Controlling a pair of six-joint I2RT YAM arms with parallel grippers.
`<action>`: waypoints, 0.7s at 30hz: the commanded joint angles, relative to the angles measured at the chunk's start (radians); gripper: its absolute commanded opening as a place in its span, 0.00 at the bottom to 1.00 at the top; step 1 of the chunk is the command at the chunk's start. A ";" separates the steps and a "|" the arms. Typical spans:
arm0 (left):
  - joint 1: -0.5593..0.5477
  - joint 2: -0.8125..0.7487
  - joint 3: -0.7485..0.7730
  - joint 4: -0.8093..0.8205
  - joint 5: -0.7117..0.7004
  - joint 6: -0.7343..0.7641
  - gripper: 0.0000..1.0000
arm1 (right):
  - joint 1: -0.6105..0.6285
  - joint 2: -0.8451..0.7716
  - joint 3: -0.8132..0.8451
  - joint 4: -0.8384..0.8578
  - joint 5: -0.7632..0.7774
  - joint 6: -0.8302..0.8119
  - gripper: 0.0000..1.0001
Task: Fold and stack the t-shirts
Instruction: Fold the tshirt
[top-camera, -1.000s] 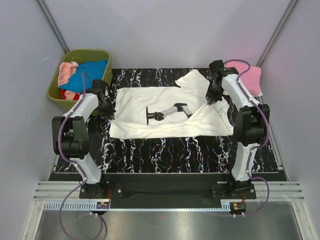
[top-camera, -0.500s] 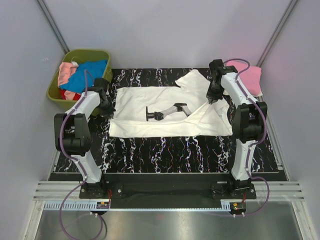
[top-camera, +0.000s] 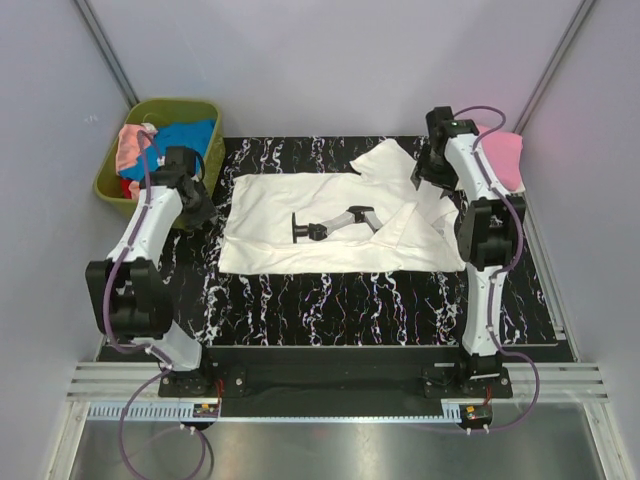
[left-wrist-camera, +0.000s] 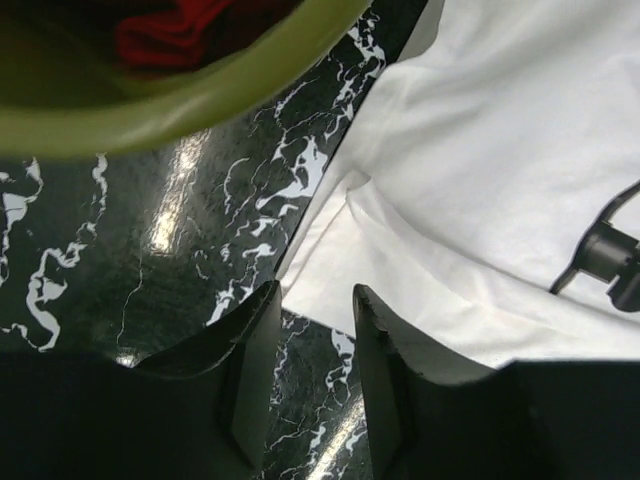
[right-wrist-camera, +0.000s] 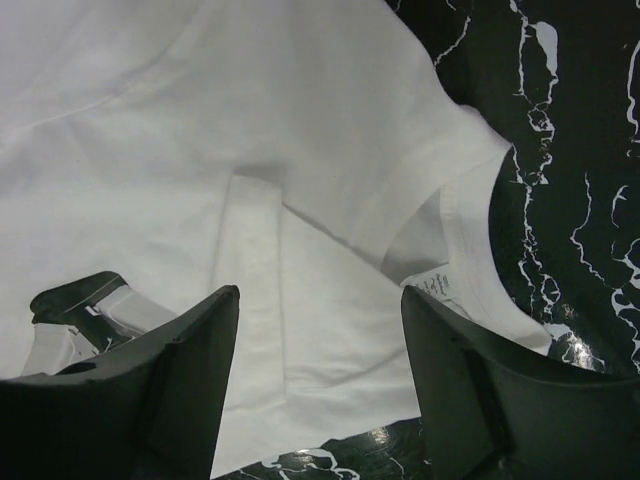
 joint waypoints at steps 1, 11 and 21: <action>0.000 -0.164 -0.092 0.031 -0.012 -0.030 0.41 | -0.025 -0.170 -0.128 0.017 -0.023 0.012 0.72; -0.141 -0.363 -0.385 0.155 0.085 -0.039 0.39 | -0.011 -0.498 -0.847 0.469 -0.517 0.077 0.57; -0.143 -0.638 -0.365 0.009 -0.039 0.095 0.40 | 0.007 -0.421 -0.893 0.526 -0.531 0.077 0.51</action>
